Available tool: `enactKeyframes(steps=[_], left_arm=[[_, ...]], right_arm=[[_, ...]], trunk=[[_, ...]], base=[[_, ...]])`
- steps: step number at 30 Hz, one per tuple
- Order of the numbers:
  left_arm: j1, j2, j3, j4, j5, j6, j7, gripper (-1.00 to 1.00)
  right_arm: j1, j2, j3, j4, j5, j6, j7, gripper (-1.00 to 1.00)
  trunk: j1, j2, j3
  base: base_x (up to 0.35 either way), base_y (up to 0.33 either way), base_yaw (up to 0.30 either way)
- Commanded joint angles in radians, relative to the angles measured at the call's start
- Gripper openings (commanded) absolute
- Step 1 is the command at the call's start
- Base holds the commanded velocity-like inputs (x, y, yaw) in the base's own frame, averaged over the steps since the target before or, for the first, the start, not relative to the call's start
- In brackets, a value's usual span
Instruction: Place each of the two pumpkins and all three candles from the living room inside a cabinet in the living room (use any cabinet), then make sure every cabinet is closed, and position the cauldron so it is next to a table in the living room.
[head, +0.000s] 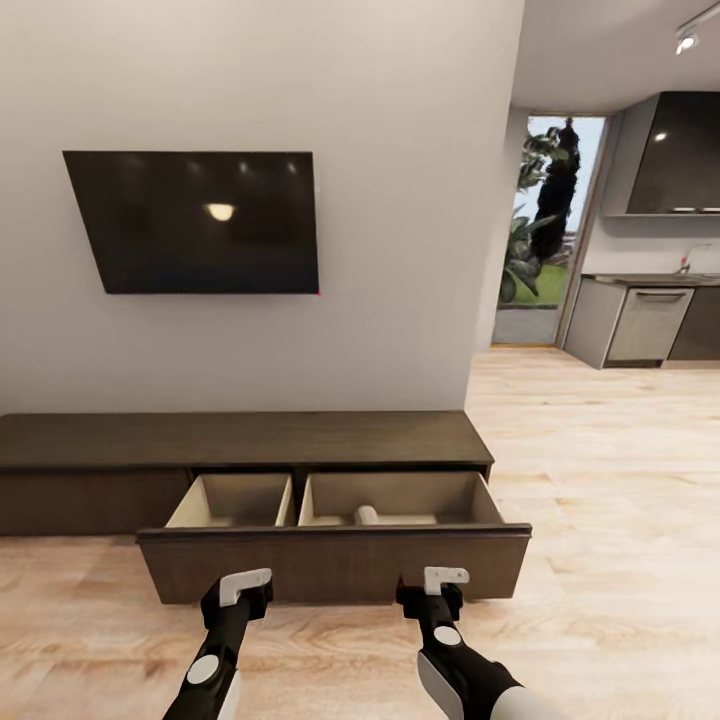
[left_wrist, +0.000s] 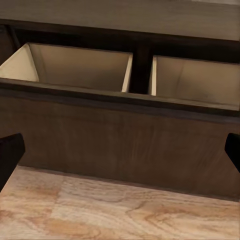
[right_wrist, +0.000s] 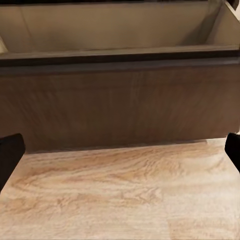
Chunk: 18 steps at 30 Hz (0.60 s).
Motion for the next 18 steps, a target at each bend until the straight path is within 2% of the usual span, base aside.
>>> enactKeyframes(steps=[1, 9, 15, 18], left_arm=[[0.0, 0.0, 0.0, 0.0, -0.001, 0.001, 0.0, 1.0], [0.0, -0.001, 0.0, 0.0, -0.001, -0.004, 0.0, 1.0], [0.0, -0.001, -0.001, 0.0, -0.001, 0.001, 0.0, 1.0], [0.0, -0.001, -0.001, 0.003, -0.001, 0.006, -0.001, 1.0]], right_arm=[[0.0, 0.0, 0.0, 0.0, 0.0, 0.0, 0.0, 1.0], [0.0, 0.0, 0.0, 0.0, 0.0, -0.001, 0.002, 1.0], [0.0, 0.0, 0.0, 0.0, 0.0, -0.003, 0.002, 1.0], [0.0, 0.0, 0.0, 0.0, 0.0, -0.028, 0.002, 1.0]], trunk=[[0.0, 0.0, 0.0], [0.0, 0.0, 0.0], [0.023, -0.042, -0.019], [0.035, -0.063, -0.028]], base=[[0.291, 0.0, 0.0], [0.074, 0.0, 0.0], [0.002, 0.0, 0.0], [0.0, 0.0, 0.0]])
